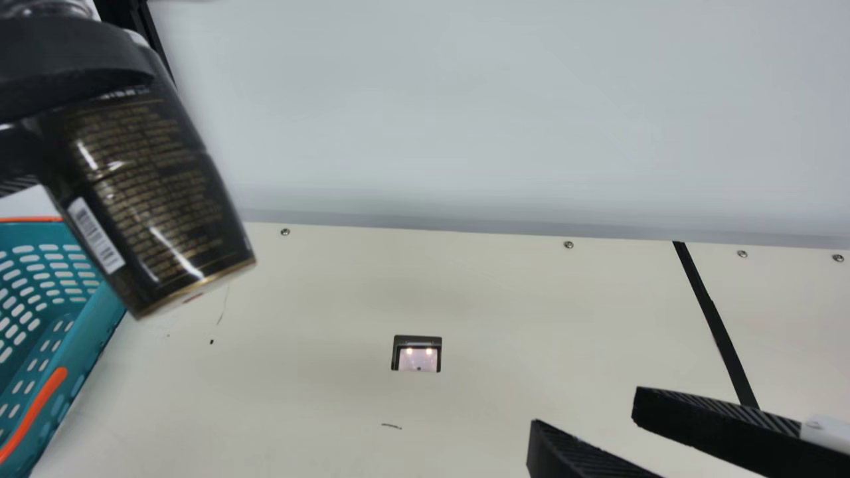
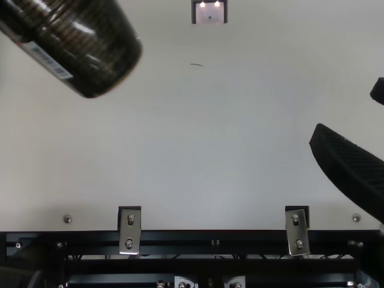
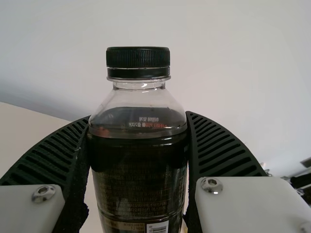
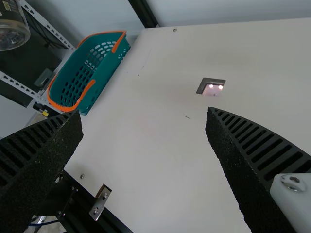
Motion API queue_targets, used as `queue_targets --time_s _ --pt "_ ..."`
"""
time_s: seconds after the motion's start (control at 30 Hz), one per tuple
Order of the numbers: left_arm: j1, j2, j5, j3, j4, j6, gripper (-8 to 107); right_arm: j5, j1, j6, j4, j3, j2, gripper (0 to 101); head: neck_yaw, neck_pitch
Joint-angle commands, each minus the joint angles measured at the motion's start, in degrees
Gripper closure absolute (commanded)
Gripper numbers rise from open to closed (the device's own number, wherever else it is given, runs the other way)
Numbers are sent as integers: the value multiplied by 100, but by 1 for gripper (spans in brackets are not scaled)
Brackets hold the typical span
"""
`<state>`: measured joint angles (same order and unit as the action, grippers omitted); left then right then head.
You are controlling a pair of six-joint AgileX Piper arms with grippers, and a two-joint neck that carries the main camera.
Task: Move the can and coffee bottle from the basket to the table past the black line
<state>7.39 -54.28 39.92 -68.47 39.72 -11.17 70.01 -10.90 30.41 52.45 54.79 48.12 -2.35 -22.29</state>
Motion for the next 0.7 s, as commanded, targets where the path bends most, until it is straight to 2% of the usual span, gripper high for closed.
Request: queue_targets --time_s 0.0,0.33,0.67 --pt "45 -34 -23 24 175 5 89 0 0 0 0 0 0 0 57 -17" --pt "697 -362 -511 -21 593 -147 89 0 0 0 0 0 0 0 57 -17" --pt "1841 -827 -1258 -302 -25 -860 89 0 0 0 0 0 0 0 57 -17"
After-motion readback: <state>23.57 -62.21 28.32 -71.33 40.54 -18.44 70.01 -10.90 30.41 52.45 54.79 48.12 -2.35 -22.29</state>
